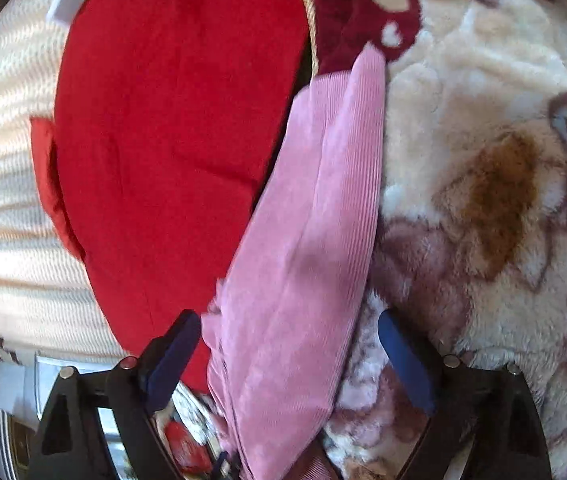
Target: Fold large clothes
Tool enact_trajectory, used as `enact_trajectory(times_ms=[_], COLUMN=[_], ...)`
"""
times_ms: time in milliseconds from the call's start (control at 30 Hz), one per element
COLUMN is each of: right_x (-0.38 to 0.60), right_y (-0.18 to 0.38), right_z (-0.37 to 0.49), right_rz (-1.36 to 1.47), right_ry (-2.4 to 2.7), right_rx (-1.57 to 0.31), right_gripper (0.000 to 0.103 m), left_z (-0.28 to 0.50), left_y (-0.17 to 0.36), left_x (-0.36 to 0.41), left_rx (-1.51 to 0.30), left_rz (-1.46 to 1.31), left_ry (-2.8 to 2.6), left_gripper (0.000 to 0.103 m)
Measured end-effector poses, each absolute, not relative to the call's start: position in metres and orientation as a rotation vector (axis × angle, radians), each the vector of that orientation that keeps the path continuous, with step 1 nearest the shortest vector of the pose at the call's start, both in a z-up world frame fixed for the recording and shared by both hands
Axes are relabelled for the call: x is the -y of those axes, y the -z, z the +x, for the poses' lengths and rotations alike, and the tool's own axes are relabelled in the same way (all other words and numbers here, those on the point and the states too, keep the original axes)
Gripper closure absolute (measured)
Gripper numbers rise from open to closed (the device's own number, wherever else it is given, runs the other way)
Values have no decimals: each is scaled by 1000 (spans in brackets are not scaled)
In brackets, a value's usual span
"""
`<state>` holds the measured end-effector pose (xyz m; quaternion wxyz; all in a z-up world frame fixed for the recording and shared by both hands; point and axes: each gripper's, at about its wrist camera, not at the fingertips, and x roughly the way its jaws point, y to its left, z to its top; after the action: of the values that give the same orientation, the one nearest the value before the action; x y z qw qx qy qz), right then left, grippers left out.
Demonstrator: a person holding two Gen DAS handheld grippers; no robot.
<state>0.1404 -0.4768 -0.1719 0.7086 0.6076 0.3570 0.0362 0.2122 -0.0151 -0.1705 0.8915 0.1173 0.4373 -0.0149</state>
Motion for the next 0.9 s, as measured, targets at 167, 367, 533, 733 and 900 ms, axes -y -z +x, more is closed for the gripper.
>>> enact_trajectory(times_ms=[167,367,533,733,900], right_x=[464,465,480,472,451], right_y=[166,173,177,182,160], right_z=[143,132,134,159,165], right_rz=[1248,1303,1304,1219,1120], right_ry=[-212,-203,-125,15,-30], right_rx=[-844,-868,-826,-743,-598], right_gripper=[10,25,51,68,95], left_z=[211,210,204,204,206], left_y=[171,170,157,152,146], left_x=[15,15,18,22,14], left_rx=[-913,-911,-829,-821,-810], left_rz=[242,241,287,289,268], left_ry=[32,30,-9,13,-6], left_gripper=[0,0,0,0,0])
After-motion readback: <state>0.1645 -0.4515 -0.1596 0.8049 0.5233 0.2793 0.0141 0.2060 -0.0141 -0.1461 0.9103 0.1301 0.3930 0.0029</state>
